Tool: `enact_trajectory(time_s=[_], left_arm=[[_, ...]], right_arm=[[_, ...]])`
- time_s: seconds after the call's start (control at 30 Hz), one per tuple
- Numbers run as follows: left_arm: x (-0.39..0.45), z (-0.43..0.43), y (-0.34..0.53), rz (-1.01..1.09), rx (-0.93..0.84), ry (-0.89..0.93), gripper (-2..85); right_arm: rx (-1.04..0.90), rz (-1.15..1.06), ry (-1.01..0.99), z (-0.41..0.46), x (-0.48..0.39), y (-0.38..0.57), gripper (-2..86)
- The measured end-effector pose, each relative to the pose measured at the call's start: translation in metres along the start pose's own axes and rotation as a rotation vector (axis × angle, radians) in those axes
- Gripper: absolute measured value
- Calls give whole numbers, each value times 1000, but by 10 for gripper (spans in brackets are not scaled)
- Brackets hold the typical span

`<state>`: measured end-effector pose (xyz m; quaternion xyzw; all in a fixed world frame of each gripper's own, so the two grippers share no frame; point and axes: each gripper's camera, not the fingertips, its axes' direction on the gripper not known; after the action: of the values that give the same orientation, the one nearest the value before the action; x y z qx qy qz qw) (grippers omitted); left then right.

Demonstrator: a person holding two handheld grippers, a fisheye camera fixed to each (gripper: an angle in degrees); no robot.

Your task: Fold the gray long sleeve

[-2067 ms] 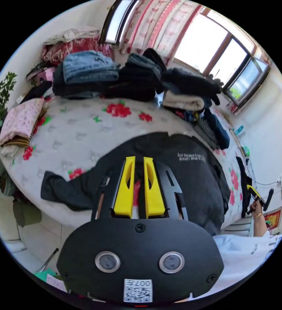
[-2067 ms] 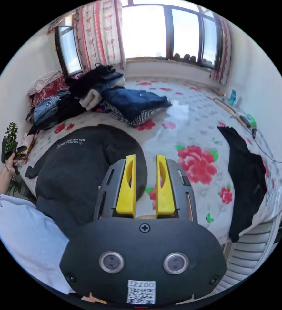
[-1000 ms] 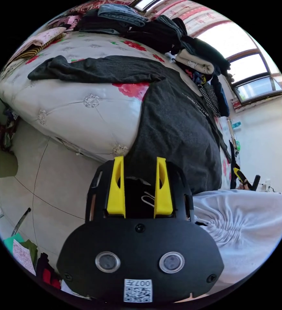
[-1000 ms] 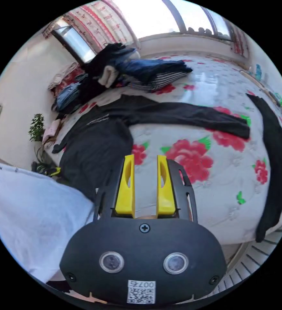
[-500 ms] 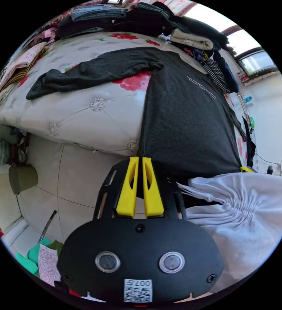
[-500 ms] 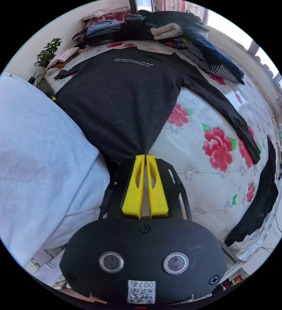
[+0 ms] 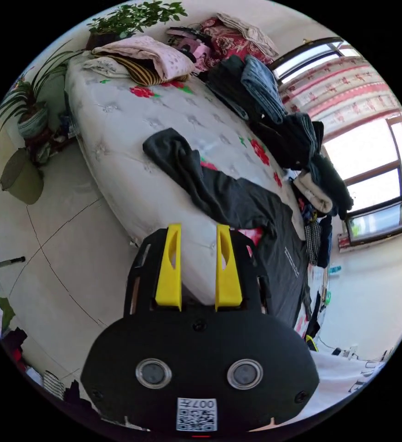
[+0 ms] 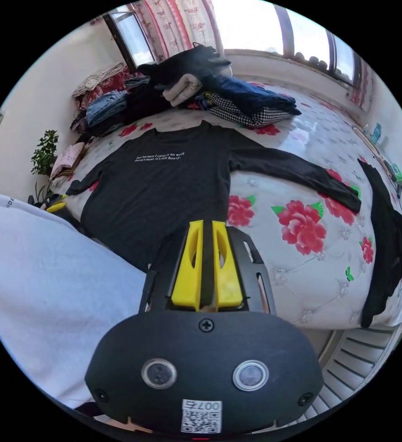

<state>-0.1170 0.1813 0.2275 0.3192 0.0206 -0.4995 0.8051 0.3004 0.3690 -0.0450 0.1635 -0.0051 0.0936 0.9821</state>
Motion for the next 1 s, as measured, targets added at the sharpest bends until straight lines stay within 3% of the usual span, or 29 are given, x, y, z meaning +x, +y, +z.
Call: enact_trajectory(time_s=[0.27, 0.43, 0.5, 0.63, 0.83, 0.93, 1.0], left_arm=[[-40, 3, -85, -192, 58, -59, 118], [-47, 16, -103, -231, 31, -105, 21], [-49, 19, -111, -203, -6, 59, -4], [-35, -15, -111, -158, 183, 253, -9], [82, -83, -103, 204, 377, 552, -9], [195, -101, -64, 550, 339, 731, -7], [292, -94, -2, 894, 206, 870, 0]], right_arm=[[46, -144, 69, -11, -82, -13, 10], [22, -151, 114, -11, -104, -9, 9], [26, -141, 125, -13, -109, -7, 8], [61, -63, 127, -20, -108, 1, 5], [82, -9, 126, -22, -102, 10, 5], [125, 38, 106, -27, -93, 11, 7], [149, 73, 86, -29, -84, 11, 9]])
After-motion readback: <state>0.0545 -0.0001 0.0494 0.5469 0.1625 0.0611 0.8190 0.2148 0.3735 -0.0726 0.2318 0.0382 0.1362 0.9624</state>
